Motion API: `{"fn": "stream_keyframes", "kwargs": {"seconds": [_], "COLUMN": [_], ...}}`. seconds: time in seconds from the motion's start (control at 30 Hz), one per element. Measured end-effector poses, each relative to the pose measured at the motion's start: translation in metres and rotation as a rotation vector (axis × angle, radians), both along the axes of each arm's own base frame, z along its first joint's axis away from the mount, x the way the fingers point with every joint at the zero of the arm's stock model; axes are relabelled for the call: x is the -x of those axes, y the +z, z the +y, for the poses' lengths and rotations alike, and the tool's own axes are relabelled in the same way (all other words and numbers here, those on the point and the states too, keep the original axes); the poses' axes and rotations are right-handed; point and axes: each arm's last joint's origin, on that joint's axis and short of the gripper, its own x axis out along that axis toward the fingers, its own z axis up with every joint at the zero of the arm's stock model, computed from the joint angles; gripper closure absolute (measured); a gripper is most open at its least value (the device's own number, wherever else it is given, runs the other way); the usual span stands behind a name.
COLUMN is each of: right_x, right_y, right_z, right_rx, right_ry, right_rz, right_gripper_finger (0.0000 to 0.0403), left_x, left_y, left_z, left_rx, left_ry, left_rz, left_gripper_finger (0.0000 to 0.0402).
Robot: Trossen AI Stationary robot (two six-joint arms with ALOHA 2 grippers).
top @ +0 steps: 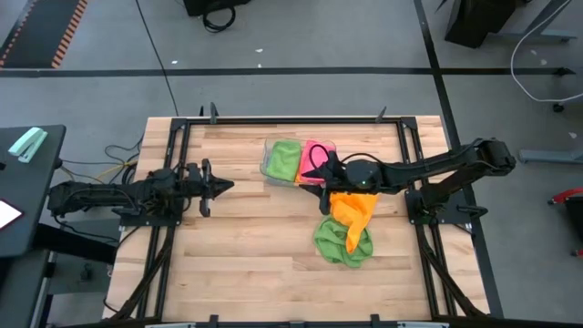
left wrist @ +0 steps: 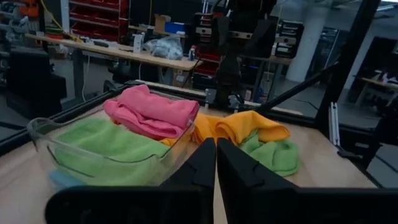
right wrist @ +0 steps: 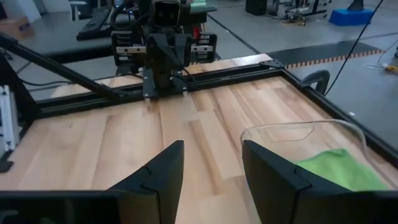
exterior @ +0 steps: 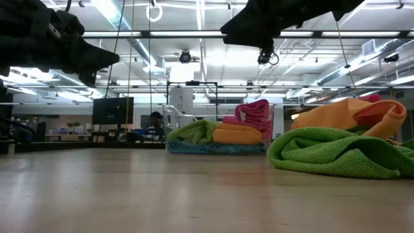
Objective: Fold microfiber towels
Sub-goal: Fold the yellow microfiber cloth
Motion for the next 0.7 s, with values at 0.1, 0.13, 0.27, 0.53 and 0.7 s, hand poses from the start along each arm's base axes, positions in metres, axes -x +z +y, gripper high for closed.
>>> {"fn": "stream_keyframes", "kwargs": {"seconds": [0.1,0.13,0.27,0.53,0.7], "right_x": [0.0,0.0,0.001,0.005,0.004], "right_y": [0.0,0.0,0.0,-0.001,-0.008], "right_z": [0.004,0.006,0.017,0.043,0.059], "right_rx": [-0.032,-0.038,-0.059,-0.103,-0.109], "right_ry": [0.005,0.011,0.04,0.118,0.167], "right_rz": [-0.005,-0.005,-0.007,-0.007,0.019], "right_gripper_finger": [0.0231,0.0231,0.0231,0.0231,0.0231], "left_x": [0.0,0.0,0.0,-0.001,-0.001], "left_y": [-0.002,-0.003,-0.005,-0.005,-0.005], "left_z": [0.0,0.0,-0.002,-0.011,-0.014], "left_rx": [0.031,0.044,0.081,0.069,0.091], "left_ry": [-0.001,-0.004,-0.017,-0.091,-0.12], "left_rz": [0.018,0.024,0.041,0.049,0.048], "left_gripper_finger": [0.0379,0.038,0.0386,0.0379,0.0372]}}
